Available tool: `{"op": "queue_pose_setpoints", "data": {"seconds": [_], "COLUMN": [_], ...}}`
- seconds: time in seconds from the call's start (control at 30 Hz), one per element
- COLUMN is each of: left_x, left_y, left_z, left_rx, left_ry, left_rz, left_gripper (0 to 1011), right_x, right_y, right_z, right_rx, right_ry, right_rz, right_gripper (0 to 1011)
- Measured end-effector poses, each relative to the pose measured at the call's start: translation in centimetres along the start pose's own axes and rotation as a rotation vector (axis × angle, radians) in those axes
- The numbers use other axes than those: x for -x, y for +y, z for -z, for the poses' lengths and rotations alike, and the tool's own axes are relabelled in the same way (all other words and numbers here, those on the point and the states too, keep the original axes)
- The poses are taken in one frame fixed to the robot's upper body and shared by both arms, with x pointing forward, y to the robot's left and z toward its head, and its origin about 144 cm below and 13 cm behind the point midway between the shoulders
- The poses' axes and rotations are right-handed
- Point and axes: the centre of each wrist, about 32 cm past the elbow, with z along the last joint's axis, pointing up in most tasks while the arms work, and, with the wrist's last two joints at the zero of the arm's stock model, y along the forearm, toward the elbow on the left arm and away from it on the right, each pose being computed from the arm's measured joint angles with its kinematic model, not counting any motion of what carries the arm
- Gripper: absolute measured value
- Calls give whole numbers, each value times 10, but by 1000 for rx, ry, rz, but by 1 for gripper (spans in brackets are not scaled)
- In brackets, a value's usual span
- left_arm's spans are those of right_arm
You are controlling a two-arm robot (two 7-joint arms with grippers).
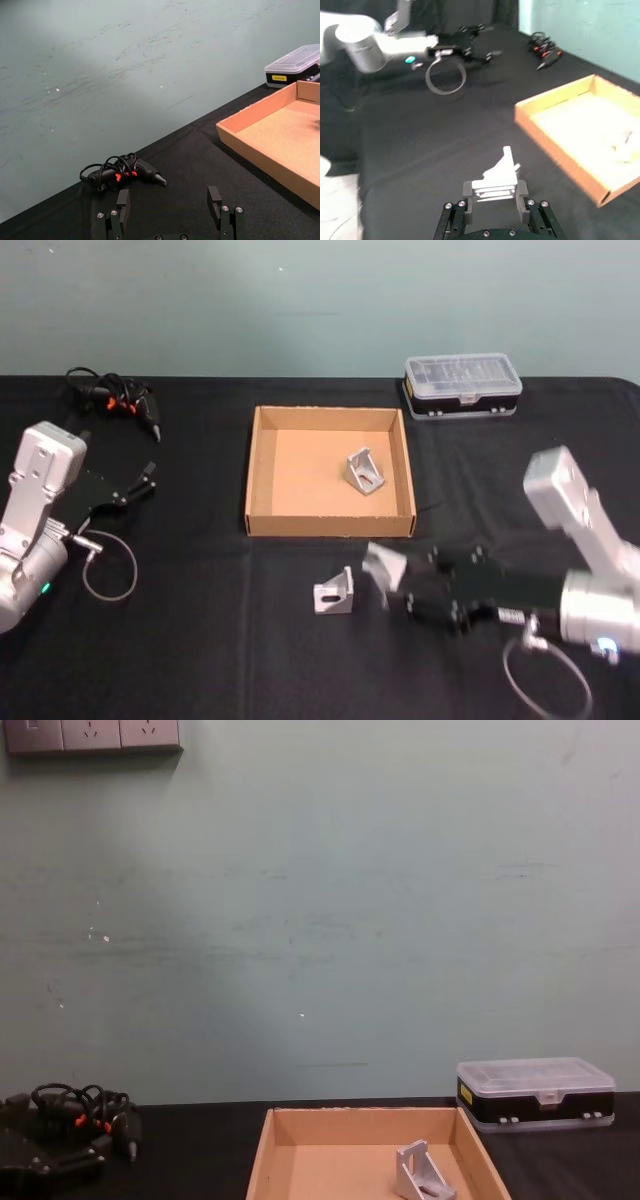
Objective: Use one hand to pick up the angle iron from the table and place it into the box.
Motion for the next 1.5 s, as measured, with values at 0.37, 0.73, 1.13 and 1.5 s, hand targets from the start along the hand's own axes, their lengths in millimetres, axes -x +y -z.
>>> {"op": "queue_pose_setpoints", "data": {"seconds": [0.37, 0.73, 1.13, 1.5], "left_x": [0, 0, 0, 0], "left_y": [0, 0, 0, 0], "left_z": [0, 0, 0, 0], "left_rx": [0, 0, 0, 0], "left_ry": [0, 0, 0, 0], "left_rz": [0, 0, 0, 0], "left_gripper": [1011, 1011, 1011, 1011], "right_x": [-55, -86, -98, -100], "right_y": [42, 96, 124, 130], "right_z": [-45, -58, -62, -59], "right_rx": [-30, 63, 118, 142], "right_ry": [45, 78, 73, 86], "right_rz": [57, 105, 134, 140], "right_gripper": [504, 504, 504, 504]}}
